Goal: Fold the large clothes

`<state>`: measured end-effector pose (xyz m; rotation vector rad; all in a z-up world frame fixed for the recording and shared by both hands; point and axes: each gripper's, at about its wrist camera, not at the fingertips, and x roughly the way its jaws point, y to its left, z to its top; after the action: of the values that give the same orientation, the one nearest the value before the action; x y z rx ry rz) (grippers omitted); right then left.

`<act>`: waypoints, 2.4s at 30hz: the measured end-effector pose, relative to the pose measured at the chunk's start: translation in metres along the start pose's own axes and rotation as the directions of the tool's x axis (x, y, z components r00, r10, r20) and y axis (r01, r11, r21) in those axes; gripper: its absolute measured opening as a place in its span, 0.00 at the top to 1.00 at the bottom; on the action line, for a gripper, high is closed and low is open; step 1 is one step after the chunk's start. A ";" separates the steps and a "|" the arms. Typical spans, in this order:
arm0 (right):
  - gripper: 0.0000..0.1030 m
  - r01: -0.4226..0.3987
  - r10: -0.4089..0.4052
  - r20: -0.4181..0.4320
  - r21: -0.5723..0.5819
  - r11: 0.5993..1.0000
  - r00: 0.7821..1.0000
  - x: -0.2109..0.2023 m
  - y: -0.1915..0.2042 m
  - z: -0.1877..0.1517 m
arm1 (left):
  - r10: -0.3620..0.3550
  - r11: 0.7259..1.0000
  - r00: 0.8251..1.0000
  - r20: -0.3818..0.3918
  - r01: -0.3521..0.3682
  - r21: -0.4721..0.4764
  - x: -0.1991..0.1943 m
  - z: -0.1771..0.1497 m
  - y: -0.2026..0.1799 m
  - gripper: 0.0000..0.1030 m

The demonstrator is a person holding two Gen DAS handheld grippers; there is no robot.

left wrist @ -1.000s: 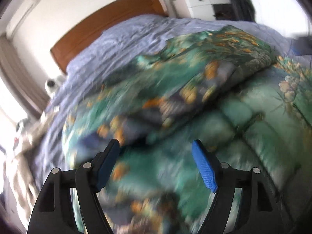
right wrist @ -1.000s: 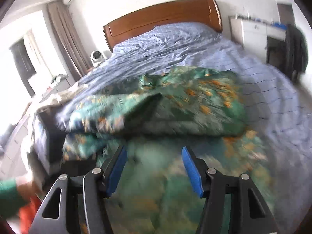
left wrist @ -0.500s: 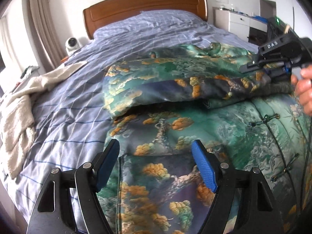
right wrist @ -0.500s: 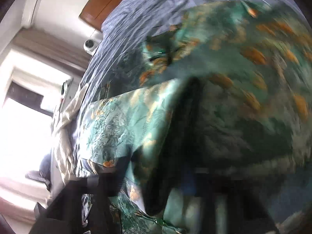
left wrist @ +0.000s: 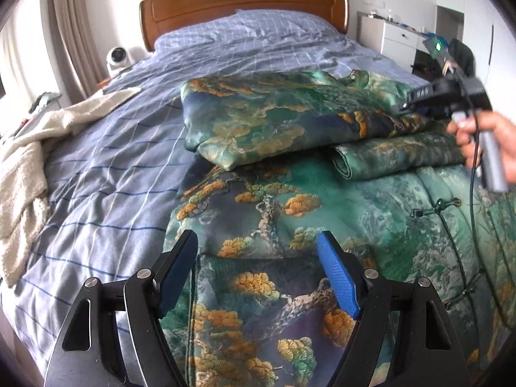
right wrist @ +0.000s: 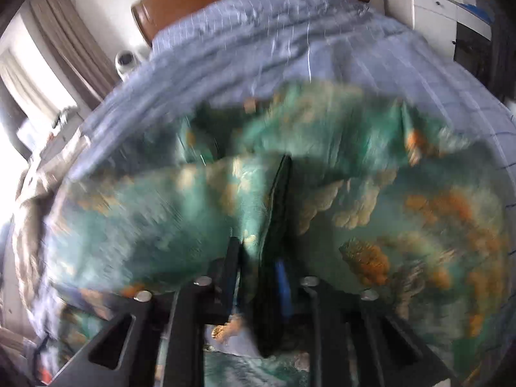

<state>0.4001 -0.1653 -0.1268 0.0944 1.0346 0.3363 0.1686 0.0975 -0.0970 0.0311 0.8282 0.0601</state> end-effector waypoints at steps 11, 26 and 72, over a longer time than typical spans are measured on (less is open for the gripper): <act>0.42 0.026 0.027 0.206 -0.251 0.968 0.978 -0.073 0.044 0.001 | -0.112 0.975 0.990 0.087 0.126 -0.182 0.015 0.094 0.040 0.18; 0.44 -0.095 0.097 -0.004 -0.257 0.962 0.995 0.017 0.046 -0.026 | -0.102 0.988 0.993 -0.063 0.094 -0.120 0.139 0.085 0.019 0.33; 0.44 -0.128 0.151 0.078 -0.239 0.963 0.985 0.016 0.036 -0.039 | -0.019 0.945 0.999 -0.038 0.005 -0.327 0.196 0.147 0.064 0.07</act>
<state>0.3658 -0.1296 -0.1516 -0.0282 0.8887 0.5746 0.4070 0.1732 -0.1384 -0.2891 0.8508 0.1869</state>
